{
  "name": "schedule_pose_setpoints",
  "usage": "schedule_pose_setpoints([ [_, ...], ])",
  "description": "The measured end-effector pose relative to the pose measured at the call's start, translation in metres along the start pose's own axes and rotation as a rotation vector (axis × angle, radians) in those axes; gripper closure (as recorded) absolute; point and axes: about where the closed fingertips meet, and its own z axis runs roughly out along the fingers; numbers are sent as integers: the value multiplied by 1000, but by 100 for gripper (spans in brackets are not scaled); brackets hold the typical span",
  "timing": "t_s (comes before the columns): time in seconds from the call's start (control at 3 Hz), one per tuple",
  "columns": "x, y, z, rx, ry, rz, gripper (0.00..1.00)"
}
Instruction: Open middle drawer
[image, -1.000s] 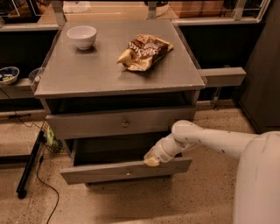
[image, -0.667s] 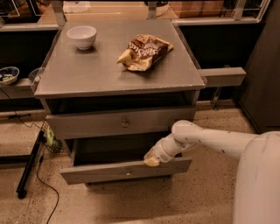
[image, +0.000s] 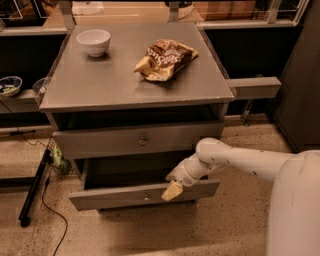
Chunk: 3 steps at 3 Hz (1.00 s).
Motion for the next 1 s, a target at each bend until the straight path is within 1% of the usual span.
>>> schedule_pose_setpoints([
  [0.33,0,0,0,0,0,0,0],
  [0.67,0,0,0,0,0,0,0],
  [1.0,5,-4,4,-1,19,10,0],
])
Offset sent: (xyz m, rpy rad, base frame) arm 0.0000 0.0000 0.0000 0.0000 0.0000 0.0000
